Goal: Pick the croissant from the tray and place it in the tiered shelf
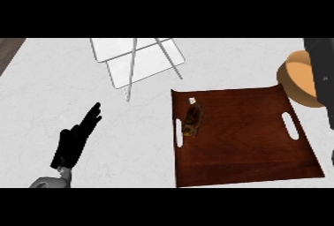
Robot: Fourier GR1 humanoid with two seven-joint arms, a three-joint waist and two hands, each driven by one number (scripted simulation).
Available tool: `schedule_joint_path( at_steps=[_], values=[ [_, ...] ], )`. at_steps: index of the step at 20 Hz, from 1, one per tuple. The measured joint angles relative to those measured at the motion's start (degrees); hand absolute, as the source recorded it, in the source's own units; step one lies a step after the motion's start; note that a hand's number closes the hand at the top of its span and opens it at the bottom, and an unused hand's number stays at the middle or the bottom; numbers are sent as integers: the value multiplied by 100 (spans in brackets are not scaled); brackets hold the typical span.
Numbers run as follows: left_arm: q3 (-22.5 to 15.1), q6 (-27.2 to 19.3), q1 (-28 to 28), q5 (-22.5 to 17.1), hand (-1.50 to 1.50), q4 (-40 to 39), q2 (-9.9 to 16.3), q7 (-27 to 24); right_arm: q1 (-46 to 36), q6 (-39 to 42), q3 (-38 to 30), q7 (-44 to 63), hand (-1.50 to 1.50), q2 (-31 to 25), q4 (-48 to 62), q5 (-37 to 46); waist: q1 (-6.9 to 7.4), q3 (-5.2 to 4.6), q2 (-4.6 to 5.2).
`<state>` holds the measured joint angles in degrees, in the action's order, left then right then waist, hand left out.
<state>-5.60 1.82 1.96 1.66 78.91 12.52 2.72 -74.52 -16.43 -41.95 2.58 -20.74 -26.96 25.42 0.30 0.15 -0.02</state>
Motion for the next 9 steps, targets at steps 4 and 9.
schedule_joint_path(
  at_steps=[4,9],
  values=[
    [12,23,-49,11,0,63,-15,42,400,659,91,-220,-150,-391,-122,-171,0,-7,3],
    [65,59,-48,41,0,55,-26,18,727,1170,294,-323,-150,-589,-280,-348,5,-6,1]
  ],
)
